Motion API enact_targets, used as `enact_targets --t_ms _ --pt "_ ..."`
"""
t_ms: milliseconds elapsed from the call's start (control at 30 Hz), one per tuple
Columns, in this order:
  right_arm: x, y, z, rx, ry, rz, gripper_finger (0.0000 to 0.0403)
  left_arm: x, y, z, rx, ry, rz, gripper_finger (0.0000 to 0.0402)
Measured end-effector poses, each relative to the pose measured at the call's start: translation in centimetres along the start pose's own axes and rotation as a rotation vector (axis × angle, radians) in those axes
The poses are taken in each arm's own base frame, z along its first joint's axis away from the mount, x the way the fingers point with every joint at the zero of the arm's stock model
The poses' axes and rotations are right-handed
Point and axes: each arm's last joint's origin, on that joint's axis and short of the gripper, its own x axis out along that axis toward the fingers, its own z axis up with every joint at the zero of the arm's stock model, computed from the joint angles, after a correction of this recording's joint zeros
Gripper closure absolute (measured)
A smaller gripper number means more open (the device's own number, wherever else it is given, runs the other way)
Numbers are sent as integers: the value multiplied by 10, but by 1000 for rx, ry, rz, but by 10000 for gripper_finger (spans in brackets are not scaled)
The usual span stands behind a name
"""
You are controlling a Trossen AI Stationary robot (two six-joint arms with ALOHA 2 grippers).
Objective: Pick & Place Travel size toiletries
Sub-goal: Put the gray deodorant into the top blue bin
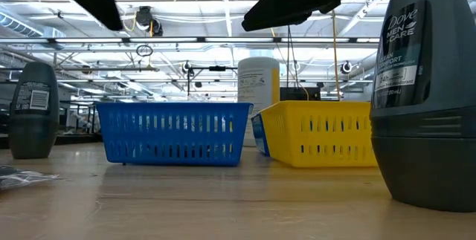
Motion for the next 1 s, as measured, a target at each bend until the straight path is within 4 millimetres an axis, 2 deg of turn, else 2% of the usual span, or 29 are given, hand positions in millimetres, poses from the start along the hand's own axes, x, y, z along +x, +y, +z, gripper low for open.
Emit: enact_targets --t_ms 133,300,567,767,1000 --pt "0 0 0 0 0 0 261 -7 0 -14 -32 17 23 240" --pt "0 0 0 1 -3 0 261 -11 -2 -28 -61 25 35 189" --pt "0 0 3 1 -30 1 261 -4 -2 -50 -74 80 54 125" --pt "0 0 4 -2 -40 1 261 1 -1 -60 -89 82 76 110" --pt "0 0 4 -2 -40 1 261 8 0 -71 -109 82 92 121"
